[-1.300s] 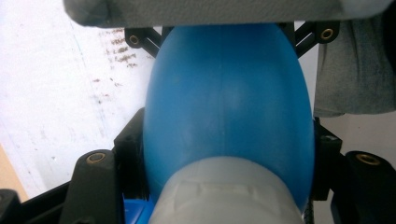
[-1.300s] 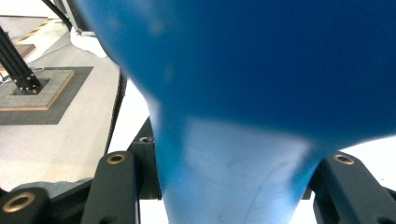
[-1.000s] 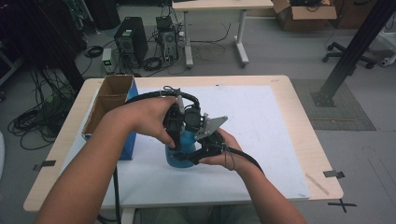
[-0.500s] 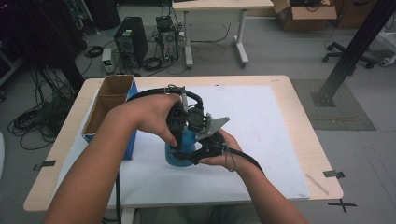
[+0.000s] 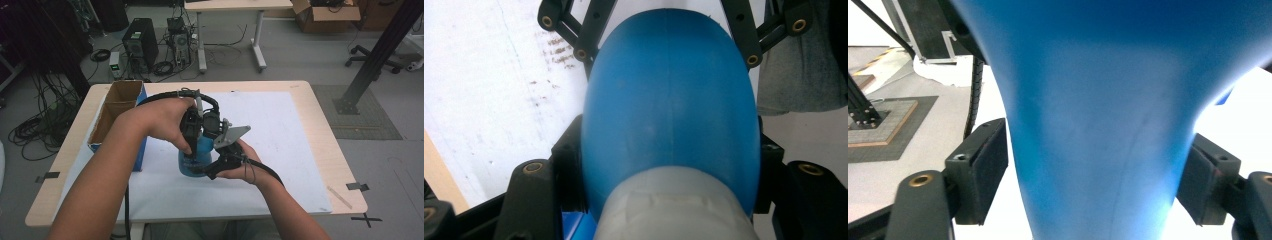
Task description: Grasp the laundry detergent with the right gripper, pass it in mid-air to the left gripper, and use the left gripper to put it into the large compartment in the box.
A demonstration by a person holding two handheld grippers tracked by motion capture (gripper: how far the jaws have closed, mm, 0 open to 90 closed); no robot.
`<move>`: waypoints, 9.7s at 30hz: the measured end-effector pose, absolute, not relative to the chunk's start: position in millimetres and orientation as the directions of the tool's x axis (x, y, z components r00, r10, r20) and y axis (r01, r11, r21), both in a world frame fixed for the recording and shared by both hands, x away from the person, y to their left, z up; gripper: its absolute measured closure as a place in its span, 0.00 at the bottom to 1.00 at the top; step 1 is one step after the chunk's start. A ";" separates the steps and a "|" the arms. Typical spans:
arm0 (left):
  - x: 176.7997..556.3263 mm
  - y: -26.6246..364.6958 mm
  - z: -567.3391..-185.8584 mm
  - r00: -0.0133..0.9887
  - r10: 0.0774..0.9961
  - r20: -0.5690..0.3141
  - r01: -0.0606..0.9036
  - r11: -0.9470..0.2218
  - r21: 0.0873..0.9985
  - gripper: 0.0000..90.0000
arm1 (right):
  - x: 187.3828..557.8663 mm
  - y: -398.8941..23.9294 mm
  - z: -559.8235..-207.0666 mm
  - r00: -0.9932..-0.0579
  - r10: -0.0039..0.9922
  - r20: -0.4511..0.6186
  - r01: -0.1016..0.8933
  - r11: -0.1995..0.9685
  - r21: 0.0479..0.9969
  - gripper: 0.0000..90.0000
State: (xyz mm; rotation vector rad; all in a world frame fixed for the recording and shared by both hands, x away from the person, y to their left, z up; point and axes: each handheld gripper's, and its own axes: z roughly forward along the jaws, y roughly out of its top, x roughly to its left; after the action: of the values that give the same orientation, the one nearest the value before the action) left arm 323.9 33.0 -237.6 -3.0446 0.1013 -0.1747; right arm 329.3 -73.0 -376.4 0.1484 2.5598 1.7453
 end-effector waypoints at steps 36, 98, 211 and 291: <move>360.9 51.9 -207.8 0.851 0.493 0.181 0.505 -0.863 -0.023 0.43 | 341.5 -137.3 -342.2 -0.982 0.188 -0.030 0.074 0.522 0.850 0.01; 408.0 238.8 -83.5 0.076 0.994 0.076 0.988 -0.086 0.128 0.43 | 393.6 -188.4 -268.7 -0.992 0.117 -0.038 0.096 0.929 0.357 0.04; 429.2 271.2 -286.2 0.030 0.999 0.027 0.998 -0.029 -0.056 0.42 | 388.6 -181.5 -281.7 -0.993 0.113 -0.012 0.105 0.948 0.299 0.04; 417.8 260.9 -260.6 0.042 0.994 0.097 0.999 -0.042 -0.001 0.24 | 382.5 -182.5 -285.4 -0.994 0.107 -0.018 0.096 0.943 0.320 0.04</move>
State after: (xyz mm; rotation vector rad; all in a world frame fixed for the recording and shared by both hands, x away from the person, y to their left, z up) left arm 417.8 260.9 -260.6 -2.2166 -2.1261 -0.1065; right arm 382.5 -182.5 -285.4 0.1599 3.0615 0.5013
